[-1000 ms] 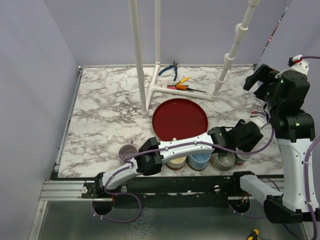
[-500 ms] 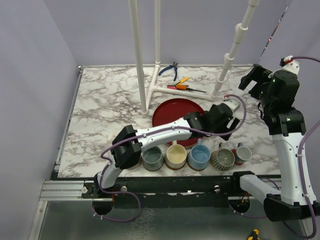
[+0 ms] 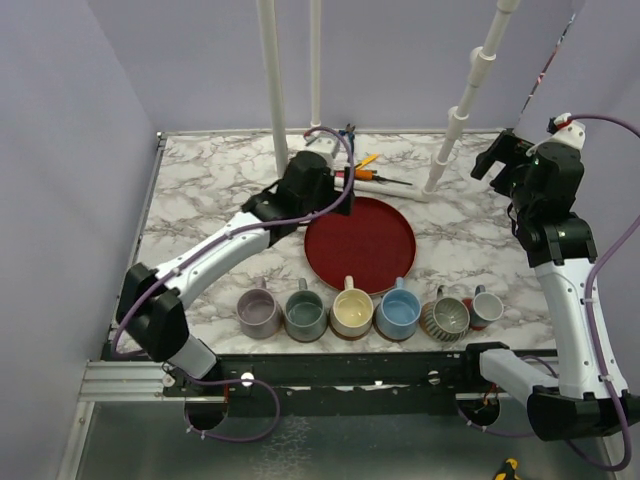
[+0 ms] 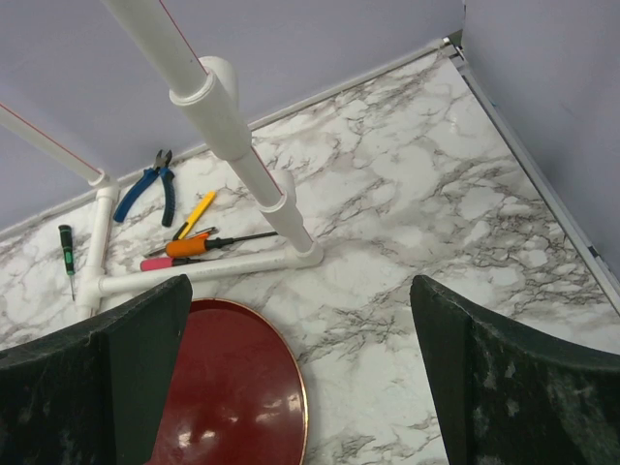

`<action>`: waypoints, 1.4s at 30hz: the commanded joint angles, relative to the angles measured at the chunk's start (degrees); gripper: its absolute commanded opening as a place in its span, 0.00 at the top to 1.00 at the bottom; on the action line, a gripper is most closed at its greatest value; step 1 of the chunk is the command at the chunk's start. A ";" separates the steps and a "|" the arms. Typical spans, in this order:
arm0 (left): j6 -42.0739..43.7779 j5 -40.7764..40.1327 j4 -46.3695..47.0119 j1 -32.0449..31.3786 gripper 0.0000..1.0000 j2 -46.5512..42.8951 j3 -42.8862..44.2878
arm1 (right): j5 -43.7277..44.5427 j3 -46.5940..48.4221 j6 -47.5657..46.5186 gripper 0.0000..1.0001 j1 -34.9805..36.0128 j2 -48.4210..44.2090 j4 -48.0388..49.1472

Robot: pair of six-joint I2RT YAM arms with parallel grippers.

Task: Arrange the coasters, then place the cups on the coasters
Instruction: Reset both arms

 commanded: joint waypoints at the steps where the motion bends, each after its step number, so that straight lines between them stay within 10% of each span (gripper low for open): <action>1: 4.67 3.66 3.55 6.00 0.01 -11.22 -6.80 | -1.10 -1.44 -1.40 0.00 -0.10 -0.42 3.32; 11: 8.50 16.30 -1.45 20.75 0.01 -23.87 -11.96 | -2.01 -3.04 -3.25 0.00 -0.09 -2.03 5.06; 21: 2.19 4.31 2.08 37.11 0.01 -27.74 -13.89 | -7.69 -11.79 -10.92 0.00 -0.08 -9.37 15.14; 27: 3.30 -16.63 10.02 37.55 0.01 -37.08 -23.26 | -9.10 -16.44 -11.10 0.00 -0.08 -13.01 19.84; 42: 6.51 -21.33 14.06 37.54 0.01 -44.01 -29.84 | -9.51 -22.49 -9.62 0.00 -0.09 -16.70 24.33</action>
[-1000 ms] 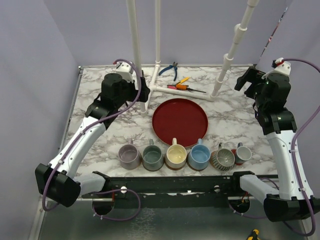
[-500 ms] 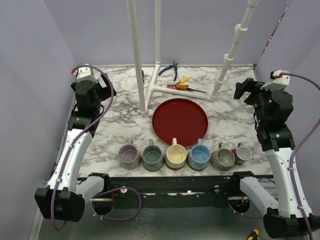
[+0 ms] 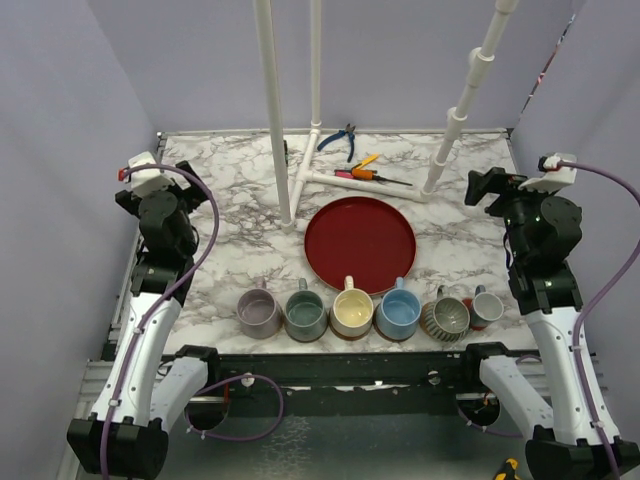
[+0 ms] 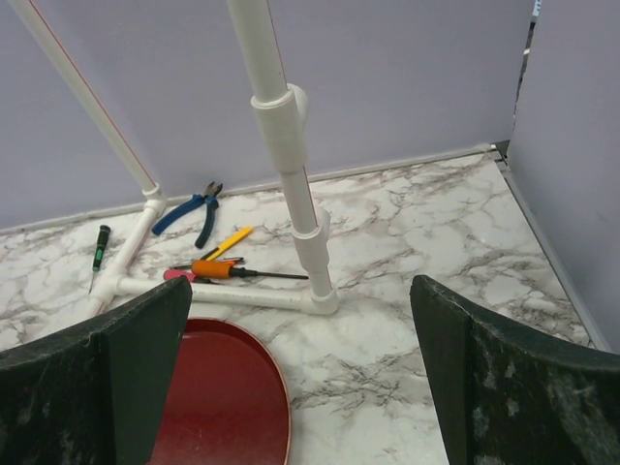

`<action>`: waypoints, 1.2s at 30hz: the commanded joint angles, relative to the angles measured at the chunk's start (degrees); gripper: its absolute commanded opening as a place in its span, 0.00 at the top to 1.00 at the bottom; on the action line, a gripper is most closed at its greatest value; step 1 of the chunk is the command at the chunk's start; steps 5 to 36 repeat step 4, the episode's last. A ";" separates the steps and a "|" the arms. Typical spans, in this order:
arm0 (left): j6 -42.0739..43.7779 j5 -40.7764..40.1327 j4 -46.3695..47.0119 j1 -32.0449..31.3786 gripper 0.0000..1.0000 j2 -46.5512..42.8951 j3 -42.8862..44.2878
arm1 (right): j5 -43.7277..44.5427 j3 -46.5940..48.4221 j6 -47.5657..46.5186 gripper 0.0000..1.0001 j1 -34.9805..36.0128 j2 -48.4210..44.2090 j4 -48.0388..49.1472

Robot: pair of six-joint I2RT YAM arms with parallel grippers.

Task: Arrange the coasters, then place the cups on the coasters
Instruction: Reset both arms

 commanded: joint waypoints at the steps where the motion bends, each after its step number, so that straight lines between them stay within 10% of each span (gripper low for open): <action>1: 0.88 -1.67 1.46 0.06 0.01 -0.51 -0.72 | -0.65 -0.48 -0.08 0.00 -0.15 -1.06 1.98; 36: 0.42 -1.01 1.38 0.06 0.01 -0.59 -0.80 | -0.51 -0.31 -0.25 0.00 -0.08 -1.23 1.65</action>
